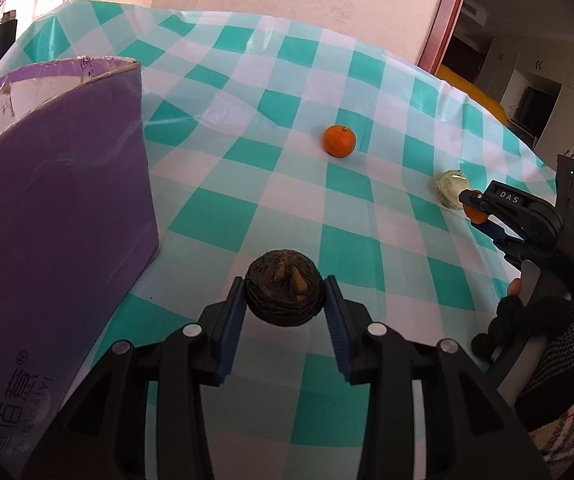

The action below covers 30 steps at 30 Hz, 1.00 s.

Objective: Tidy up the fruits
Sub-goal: 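Carry the mangosteen and mandarin in both tools over the box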

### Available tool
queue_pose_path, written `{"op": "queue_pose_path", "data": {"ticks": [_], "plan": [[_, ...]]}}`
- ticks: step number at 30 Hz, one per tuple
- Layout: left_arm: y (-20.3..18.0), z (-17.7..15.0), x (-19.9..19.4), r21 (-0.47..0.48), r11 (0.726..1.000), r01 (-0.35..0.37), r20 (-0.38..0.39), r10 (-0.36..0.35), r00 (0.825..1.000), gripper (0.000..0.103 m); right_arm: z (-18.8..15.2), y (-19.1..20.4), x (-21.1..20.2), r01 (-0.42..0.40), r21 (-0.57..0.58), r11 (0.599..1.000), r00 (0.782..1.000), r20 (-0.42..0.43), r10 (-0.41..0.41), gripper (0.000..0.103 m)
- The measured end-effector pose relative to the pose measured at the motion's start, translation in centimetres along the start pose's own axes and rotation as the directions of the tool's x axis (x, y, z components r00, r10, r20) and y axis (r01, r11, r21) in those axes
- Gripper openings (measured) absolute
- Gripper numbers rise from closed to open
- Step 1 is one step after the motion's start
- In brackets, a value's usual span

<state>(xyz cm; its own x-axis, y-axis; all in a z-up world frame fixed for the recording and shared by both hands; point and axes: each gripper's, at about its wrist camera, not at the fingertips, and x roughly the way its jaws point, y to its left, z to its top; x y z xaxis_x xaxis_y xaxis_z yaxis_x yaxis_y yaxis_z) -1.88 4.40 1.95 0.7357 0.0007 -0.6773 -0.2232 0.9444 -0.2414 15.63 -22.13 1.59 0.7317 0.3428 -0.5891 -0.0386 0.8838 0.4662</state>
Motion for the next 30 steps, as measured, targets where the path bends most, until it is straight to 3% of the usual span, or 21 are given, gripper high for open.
{"op": "queue_pose_path", "data": {"ticks": [6, 15, 24, 30], "plan": [[0.9, 0.1, -0.2, -0.054, 0.998, 0.042, 0.017, -0.041, 0.999, 0.039, -0.8, 0.9, -0.4, 0.022, -0.05, 0.999, 1.0, -0.021, -0.023, 0.041], [0.9, -1.0, -2.0, -0.018, 0.997, 0.079, 0.044, -0.078, 0.996, 0.039, -7.5, 3.4, -6.7, 0.02, -0.13, 0.991, 0.999, -0.042, -0.026, 0.041], [1.9, -3.2, -5.7, 0.072, 0.993, 0.089, 0.062, -0.094, 0.994, 0.039, -12.7, 5.4, -10.9, -0.001, -0.243, 0.97, 0.993, -0.117, -0.028, 0.041], [2.6, -3.4, -10.6, 0.1, 0.989, 0.111, 0.157, -0.126, 0.979, 0.04, -13.9, 6.9, -13.3, -0.042, -0.256, 0.966, 0.993, -0.115, 0.013, 0.041]]}}
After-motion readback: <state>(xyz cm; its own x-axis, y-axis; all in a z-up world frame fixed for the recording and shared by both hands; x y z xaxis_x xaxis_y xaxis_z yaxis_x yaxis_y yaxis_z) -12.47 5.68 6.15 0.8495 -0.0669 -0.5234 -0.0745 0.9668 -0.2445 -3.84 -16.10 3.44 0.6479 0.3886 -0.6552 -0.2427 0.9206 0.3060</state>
